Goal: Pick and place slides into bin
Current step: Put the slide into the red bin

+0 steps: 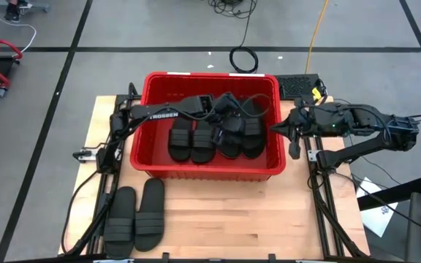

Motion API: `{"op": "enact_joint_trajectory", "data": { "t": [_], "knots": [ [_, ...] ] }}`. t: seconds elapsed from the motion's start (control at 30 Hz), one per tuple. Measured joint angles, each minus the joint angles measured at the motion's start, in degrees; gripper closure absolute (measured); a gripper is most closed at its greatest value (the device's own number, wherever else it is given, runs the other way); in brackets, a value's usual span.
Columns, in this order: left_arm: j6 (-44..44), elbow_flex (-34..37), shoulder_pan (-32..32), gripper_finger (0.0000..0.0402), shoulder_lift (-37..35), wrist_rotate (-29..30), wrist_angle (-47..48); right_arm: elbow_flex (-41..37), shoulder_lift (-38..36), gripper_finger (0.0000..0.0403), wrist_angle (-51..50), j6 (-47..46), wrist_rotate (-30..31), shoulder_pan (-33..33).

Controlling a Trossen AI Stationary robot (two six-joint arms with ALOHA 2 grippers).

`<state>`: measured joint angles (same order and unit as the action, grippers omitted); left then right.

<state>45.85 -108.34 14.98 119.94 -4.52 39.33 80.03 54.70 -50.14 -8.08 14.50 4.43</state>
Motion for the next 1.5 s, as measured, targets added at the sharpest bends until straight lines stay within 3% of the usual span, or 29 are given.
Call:
{"op": "enact_joint_trajectory", "data": {
  "t": [0.2,0.43,0.93,1.17,1.3,1.5],
  "knots": [
    [-7.4,0.9,-1.5,0.0389,0.1,-2.9,0.8,0.0,0.0,0.0402,0.1,0.0,0.7,0.0],
    [-10.6,1.0,-0.7,0.0342,0.2,-14.4,5.5,0.0,0.0,0.0402,0.1,-0.2,0.7,0.0],
    [-16.0,1.0,0.4,0.0230,-0.2,-13.4,5.5,0.0,0.0,0.0402,2.1,-2.3,0.5,0.0],
    [-16.9,0.9,1.0,0.0201,-1.0,-8.1,4.7,0.0,0.0,0.0402,1.9,-3.3,0.3,0.0],
    [-18.9,-0.3,3.5,0.0189,-1.1,-16.2,10.7,0.0,0.0,0.0402,2.0,-3.8,0.2,0.0],
    [-23.7,-0.3,7.1,0.0174,-1.1,-17.7,11.6,0.0,0.0,0.0402,2.0,-4.5,0.2,0.0]
  ]
}}
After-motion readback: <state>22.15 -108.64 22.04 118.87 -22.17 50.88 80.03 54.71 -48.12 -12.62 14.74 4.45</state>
